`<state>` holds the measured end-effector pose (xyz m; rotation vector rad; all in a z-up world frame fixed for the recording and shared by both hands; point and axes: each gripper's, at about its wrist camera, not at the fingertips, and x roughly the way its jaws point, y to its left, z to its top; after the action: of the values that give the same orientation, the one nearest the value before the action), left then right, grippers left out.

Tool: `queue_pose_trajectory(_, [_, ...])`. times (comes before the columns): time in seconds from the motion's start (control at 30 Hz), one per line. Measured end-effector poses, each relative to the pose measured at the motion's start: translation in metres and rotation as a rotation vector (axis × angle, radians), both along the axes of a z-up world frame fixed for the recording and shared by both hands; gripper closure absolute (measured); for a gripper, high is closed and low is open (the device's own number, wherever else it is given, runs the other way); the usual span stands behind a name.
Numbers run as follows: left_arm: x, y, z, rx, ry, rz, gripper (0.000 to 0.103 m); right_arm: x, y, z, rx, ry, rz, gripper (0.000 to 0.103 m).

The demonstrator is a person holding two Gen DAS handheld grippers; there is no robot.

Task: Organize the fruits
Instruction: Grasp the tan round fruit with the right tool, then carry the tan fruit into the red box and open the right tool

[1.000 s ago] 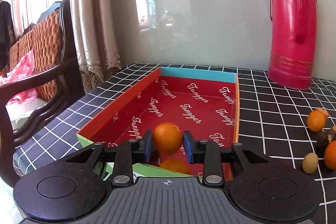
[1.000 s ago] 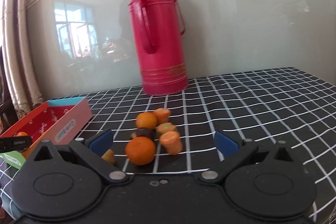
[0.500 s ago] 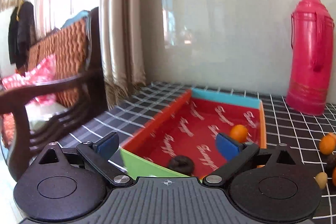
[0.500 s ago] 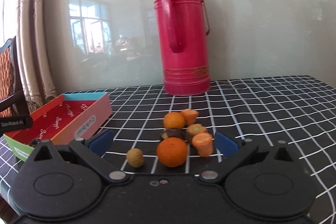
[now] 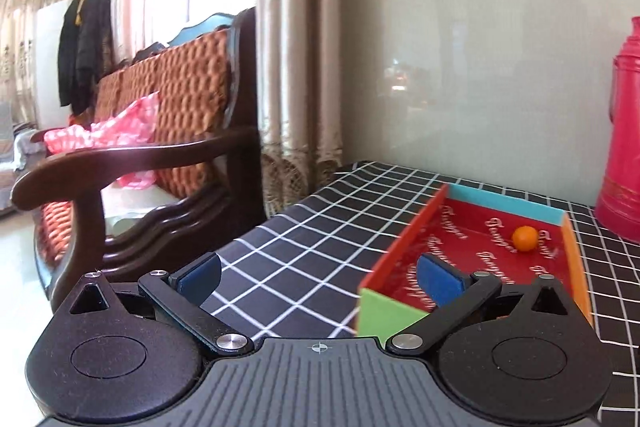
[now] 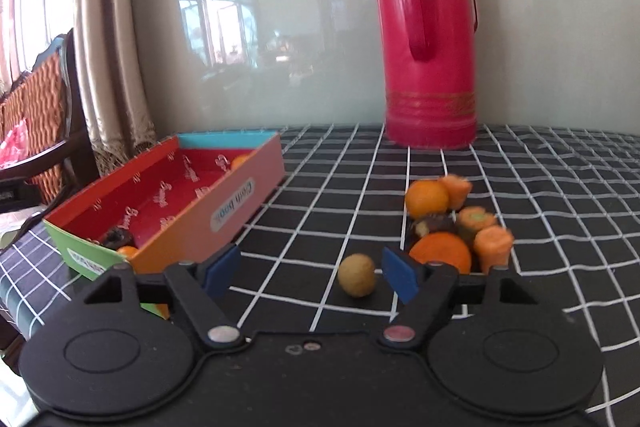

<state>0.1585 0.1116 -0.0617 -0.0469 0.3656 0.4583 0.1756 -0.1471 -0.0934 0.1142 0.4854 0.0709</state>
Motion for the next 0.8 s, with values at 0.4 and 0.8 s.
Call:
queue_pose_trajectory(0.4, [-0.012, 0.037, -0.003, -0.004, 0.003, 0.073, 0.0, 0.028, -0.008, -0.016, 0.052, 0.117, -0.088, 0.075])
queue_pose_trajectory(0.8, [-0.02, 0.066, -0.006, -0.04, 0.016, 0.135, 0.0, 0.03, 0.011, -0.015, -0.032, 0.113, -0.073, 0.083])
